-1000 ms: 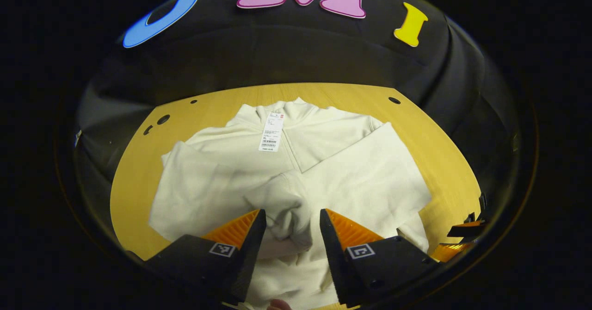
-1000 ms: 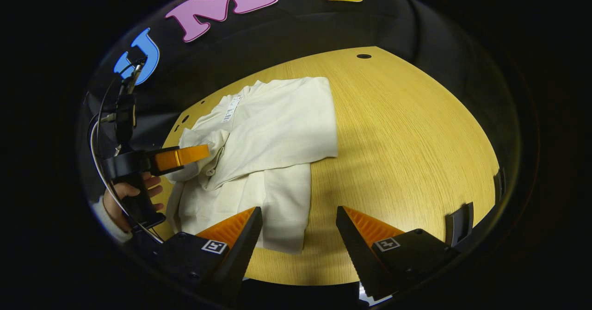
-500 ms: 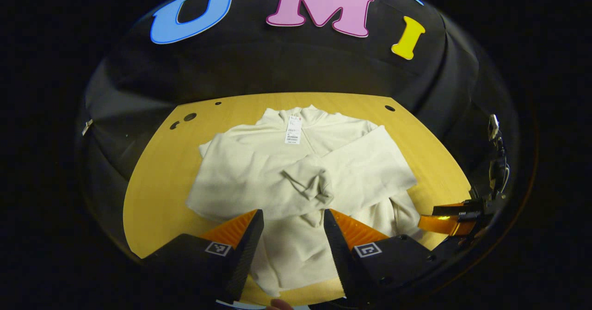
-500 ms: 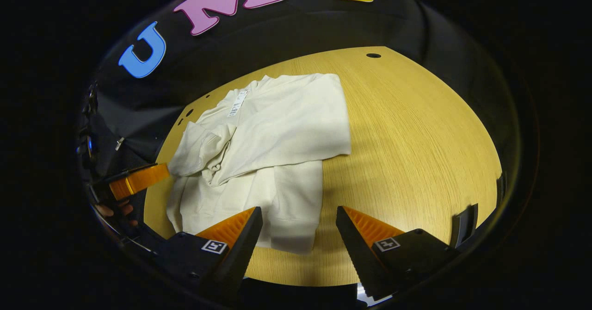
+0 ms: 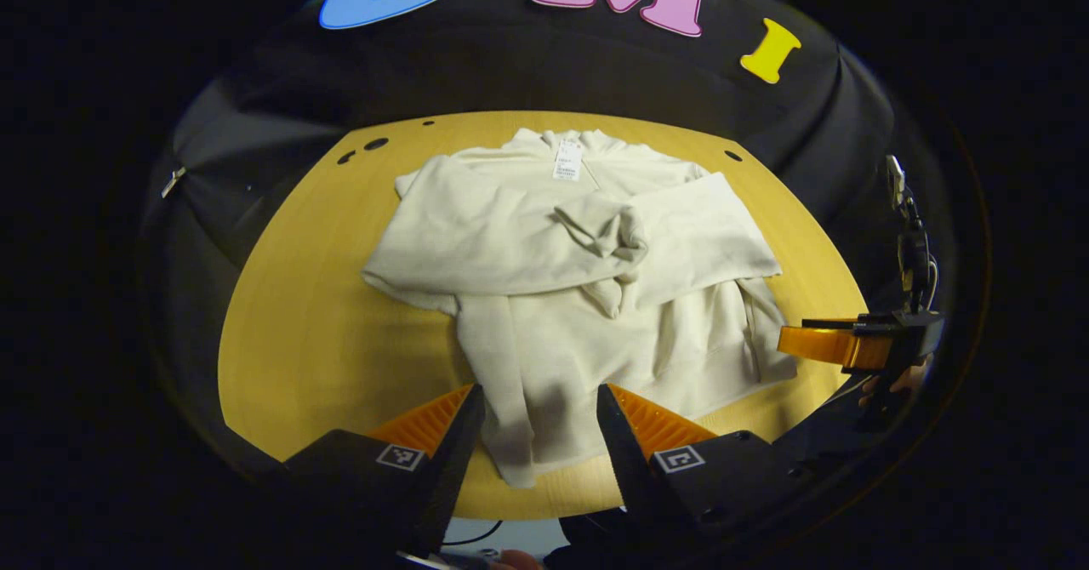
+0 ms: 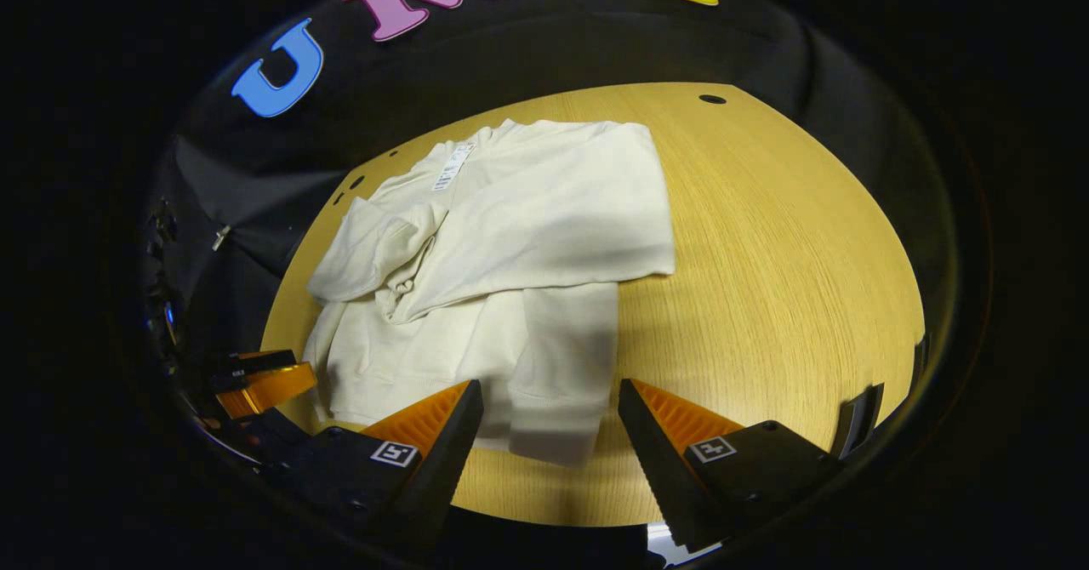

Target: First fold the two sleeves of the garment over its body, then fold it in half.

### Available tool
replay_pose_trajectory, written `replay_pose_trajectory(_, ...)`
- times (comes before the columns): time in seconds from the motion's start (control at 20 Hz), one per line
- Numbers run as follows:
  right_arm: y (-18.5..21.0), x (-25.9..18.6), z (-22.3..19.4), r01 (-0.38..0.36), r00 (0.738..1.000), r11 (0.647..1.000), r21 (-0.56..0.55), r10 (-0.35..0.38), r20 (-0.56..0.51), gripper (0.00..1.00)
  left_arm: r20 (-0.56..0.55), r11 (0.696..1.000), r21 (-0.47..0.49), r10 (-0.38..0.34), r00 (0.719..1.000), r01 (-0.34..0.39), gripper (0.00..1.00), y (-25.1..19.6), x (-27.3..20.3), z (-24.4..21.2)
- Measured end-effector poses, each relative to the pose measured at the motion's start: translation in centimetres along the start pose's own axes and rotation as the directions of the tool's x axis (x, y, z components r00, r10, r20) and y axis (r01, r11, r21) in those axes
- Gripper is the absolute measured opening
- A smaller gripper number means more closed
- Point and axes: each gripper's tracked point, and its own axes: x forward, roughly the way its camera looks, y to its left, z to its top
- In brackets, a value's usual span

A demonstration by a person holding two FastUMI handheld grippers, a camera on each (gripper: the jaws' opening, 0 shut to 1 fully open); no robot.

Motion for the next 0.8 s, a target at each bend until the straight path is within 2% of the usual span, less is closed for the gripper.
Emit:
replay_pose_trajectory(0.35,0.0,1.5,-1.1,0.03,0.998,0.998,-0.047,-0.033,-0.061,0.99,-0.099,0.998,-0.001,0.056,0.994,-0.056,0.86,1.1,2.8,-2.7)
replay_pose_trajectory(0.5,0.0,2.4,-1.9,0.046,0.994,0.997,-0.06,-0.052,-0.096,0.99,-0.137,0.997,0.055,0.068,0.988,-0.061,0.88,1.3,3.5,-3.0)
replay_pose_trajectory(0.6,0.0,2.7,-1.9,0.06,0.993,0.995,-0.077,-0.067,-0.092,0.99,-0.151,0.997,0.059,0.058,0.987,-0.049,0.89,1.1,3.7,-3.1)
replay_pose_trajectory(0.8,-0.6,3.3,-1.9,0.15,0.982,0.975,-0.163,-0.167,-0.092,0.96,-0.138,0.998,0.041,0.059,0.989,-0.054,0.93,1.1,3.8,-3.1)
